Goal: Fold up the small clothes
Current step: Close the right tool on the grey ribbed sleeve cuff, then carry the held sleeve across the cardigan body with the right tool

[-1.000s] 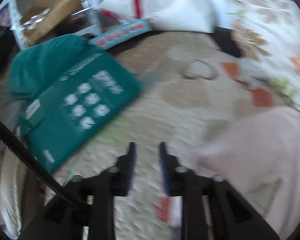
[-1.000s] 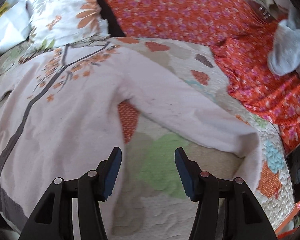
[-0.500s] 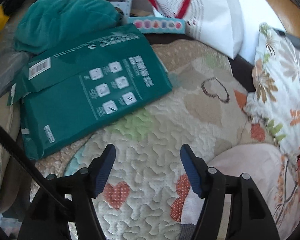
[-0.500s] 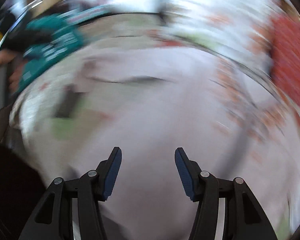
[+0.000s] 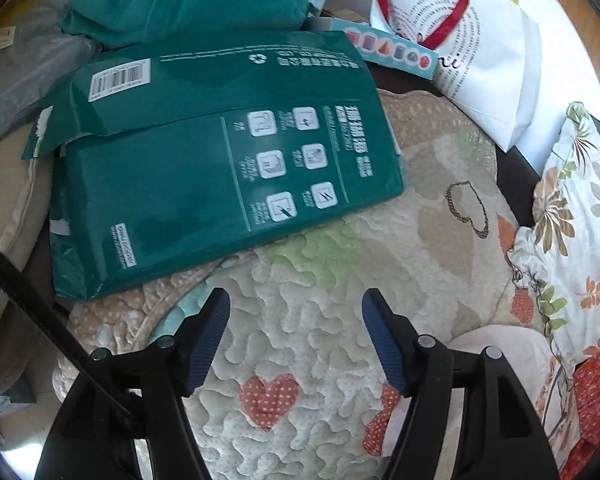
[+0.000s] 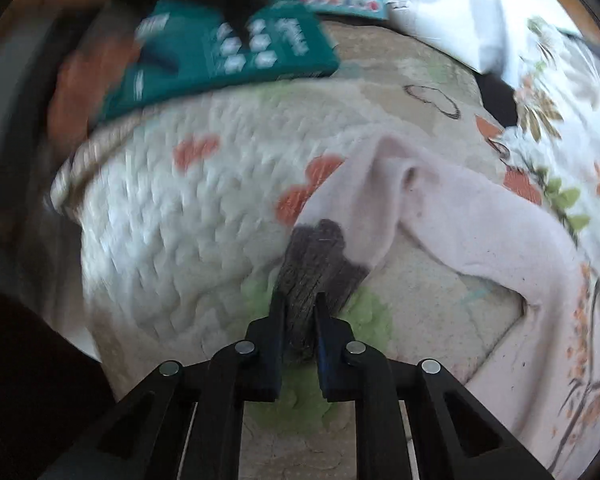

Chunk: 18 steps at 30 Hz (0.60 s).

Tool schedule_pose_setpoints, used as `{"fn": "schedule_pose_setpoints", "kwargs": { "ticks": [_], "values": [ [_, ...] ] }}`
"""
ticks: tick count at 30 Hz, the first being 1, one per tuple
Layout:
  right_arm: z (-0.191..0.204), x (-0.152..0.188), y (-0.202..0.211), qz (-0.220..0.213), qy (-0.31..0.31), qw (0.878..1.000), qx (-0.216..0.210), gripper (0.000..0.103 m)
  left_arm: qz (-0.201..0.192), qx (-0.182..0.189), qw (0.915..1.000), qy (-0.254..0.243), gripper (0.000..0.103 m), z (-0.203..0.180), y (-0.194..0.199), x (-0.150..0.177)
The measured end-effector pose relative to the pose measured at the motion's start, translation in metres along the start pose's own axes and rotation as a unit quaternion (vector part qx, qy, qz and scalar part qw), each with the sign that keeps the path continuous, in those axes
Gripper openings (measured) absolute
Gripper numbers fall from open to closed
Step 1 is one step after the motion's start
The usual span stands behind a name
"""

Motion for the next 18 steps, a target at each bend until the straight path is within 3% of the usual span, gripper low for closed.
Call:
{"fn": "schedule_pose_setpoints", "kwargs": {
  "ticks": [3,6,8,9,12,15,18],
  "values": [
    [-0.046,-0.017,0.036,-0.047,-0.075,0.996,-0.006,0.013,-0.001,0.004,0.9997,-0.026,0.067,-0.016,0.002,0.007],
    [-0.113,-0.011,0.086,-0.095,-0.175,0.98,0.01,0.013,-0.001,0.014,0.9979,-0.064,0.067,-0.038,0.006,0.018],
    [-0.173,0.015,0.124,-0.122,-0.262,0.957,0.035,0.013,0.0,0.019,0.9958,-0.089,0.068,-0.054,0.008,0.028],
    [-0.191,0.02,0.13,-0.125,-0.284,0.95,0.046,0.013,0.001,0.022,0.9945,-0.103,0.068,-0.062,0.01,0.034],
    [-0.259,0.077,0.165,-0.125,-0.376,0.912,0.101,0.013,0.01,0.039,0.9874,-0.153,0.068,-0.091,0.015,0.057],
    [-0.316,0.15,0.188,-0.098,-0.459,0.869,0.158,0.013,0.018,0.067,0.9796,-0.189,0.068,-0.117,0.022,0.078],
    [-0.348,0.204,0.191,-0.054,-0.507,0.841,0.18,0.016,0.031,0.095,0.967,-0.234,0.069,-0.149,0.027,0.105]
  ]
}}
Point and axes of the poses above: each gripper's, at about its wrist camera, not at the fingertips, and y roughly against the way its jaws point, z to its left, x to its underside, the point moved 2 cm from there along -y, roughly the way its jaws point, and after that the axes turned 6 degrees about -x, right-handed, at the moved point
